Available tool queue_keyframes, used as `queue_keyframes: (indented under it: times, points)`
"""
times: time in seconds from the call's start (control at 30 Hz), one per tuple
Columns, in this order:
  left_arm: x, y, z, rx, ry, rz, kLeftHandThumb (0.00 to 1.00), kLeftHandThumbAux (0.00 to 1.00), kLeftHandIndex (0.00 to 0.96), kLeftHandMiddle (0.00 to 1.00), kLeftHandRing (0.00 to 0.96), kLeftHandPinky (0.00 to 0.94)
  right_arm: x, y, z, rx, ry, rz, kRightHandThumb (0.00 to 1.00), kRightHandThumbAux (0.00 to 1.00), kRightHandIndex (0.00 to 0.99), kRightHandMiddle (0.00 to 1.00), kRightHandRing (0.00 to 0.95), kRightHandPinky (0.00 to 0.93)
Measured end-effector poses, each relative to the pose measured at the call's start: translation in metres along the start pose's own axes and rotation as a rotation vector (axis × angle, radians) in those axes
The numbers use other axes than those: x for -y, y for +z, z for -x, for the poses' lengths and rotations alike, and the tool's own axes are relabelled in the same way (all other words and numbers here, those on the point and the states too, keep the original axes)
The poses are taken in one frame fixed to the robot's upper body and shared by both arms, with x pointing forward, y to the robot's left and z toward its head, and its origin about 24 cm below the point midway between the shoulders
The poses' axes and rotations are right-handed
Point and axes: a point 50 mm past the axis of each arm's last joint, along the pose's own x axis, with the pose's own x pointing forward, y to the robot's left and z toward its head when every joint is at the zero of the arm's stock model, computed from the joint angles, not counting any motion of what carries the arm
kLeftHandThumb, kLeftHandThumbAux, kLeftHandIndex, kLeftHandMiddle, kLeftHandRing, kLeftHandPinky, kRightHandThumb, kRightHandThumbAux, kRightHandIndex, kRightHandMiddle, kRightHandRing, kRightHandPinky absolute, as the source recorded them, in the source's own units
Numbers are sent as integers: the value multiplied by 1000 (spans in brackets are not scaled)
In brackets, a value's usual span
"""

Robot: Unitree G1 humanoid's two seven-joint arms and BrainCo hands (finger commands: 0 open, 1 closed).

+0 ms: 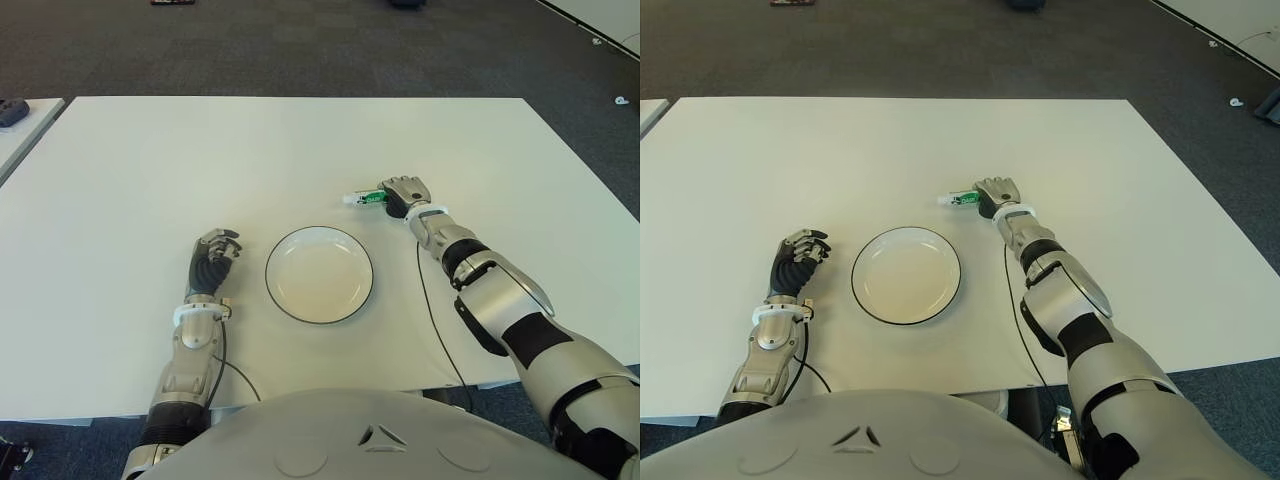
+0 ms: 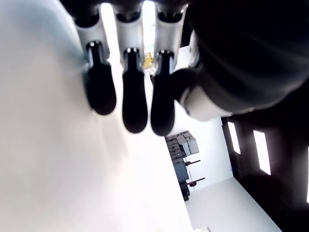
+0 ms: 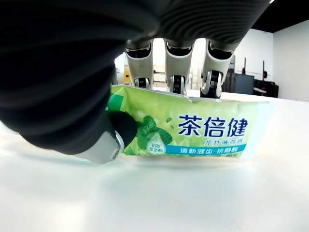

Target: Put the toothpaste on the table into the plate.

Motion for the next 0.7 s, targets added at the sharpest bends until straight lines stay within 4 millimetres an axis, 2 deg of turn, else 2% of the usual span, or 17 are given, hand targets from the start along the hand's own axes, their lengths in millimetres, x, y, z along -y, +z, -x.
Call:
queue_keyframes:
  times: [0.13, 0.3, 0.7]
  points:
    - [-1, 0, 0, 0, 5, 0, 701, 720, 427, 545, 560, 523, 0, -1, 0, -5, -3, -10, 833, 687, 402, 505, 654, 698]
    - [-2, -1, -1, -4, 12, 0, 701, 721, 427, 542, 557, 520, 1, -2, 0, -15, -9, -30, 836, 687, 394, 546, 726, 770]
    - [-5, -1, -2, -7, 26, -1, 702, 721, 427, 547, 561, 530, 5, -4, -1, -46, -36, -105, 842, 680, 417, 578, 809, 823]
